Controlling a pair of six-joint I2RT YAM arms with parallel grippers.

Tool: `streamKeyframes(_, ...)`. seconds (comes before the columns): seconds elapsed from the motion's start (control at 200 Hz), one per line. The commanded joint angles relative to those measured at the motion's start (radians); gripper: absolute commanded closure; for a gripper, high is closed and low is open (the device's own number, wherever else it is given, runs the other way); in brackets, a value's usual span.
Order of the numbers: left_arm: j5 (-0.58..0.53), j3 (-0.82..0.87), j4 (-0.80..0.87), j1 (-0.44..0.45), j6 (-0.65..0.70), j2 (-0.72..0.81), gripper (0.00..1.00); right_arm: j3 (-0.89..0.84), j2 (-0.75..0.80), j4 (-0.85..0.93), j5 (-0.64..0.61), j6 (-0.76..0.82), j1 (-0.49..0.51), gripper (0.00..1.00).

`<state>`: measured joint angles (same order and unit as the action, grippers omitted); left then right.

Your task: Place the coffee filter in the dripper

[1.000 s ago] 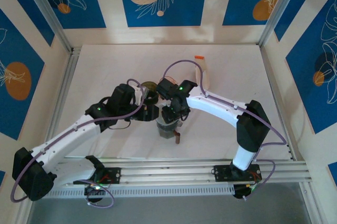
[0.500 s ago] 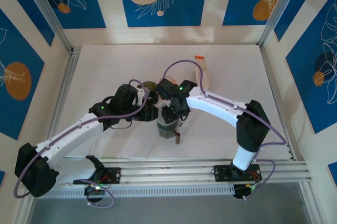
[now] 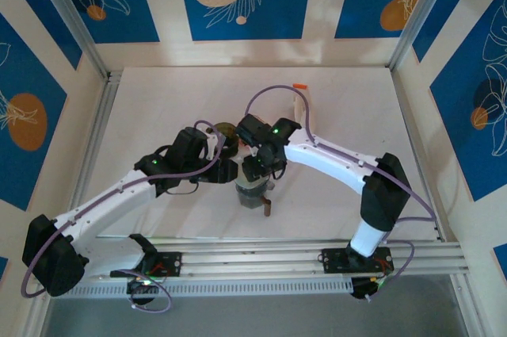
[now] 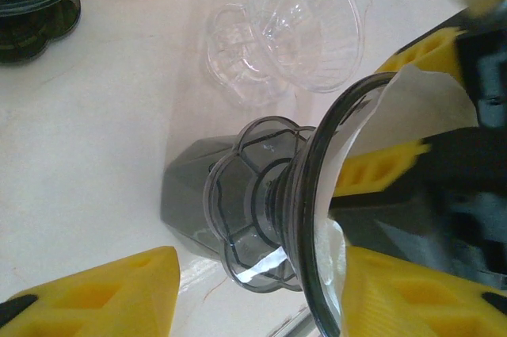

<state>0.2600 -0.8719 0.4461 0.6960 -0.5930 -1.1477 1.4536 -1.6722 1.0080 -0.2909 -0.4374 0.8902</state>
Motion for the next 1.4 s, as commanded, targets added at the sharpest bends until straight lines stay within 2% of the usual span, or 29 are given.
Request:
streamKeyframes(0.0,0.002,0.011,0.011,-0.006,0.002,0.003,0.44,0.055,0.077,0.025,-0.033,-0.016,0.008,0.43)
streamKeyframes(0.28,0.002,0.003,0.007,-0.006,-0.005,0.009,0.40,0.053,0.216,0.023,-0.135,-0.038,0.008,0.43)
streamKeyframes(0.57,0.013,0.001,-0.023,-0.006,-0.025,0.030,0.27,-0.098,0.421,-0.139,-0.191,-0.036,0.009,0.44)
streamKeyframes(0.815,0.017,-0.016,-0.043,-0.006,-0.044,0.059,0.20,-0.134,0.475,-0.149,-0.248,-0.043,0.006,0.44)
streamKeyframes(0.94,-0.013,-0.040,-0.026,-0.007,-0.042,0.085,0.20,-0.166,0.512,-0.167,-0.289,-0.054,0.003,0.44)
streamKeyframes(1.105,-0.129,-0.058,0.008,-0.007,-0.021,0.146,0.18,-0.245,0.588,-0.218,-0.352,-0.083,-0.011,0.43)
streamKeyframes(1.24,-0.186,-0.042,0.023,-0.029,-0.016,0.174,0.15,-0.328,0.654,-0.232,-0.278,-0.110,-0.071,0.43)
streamKeyframes(1.396,-0.027,0.032,-0.037,-0.203,-0.090,0.154,0.18,-0.399,0.695,-0.193,-0.078,-0.170,-0.207,0.43)
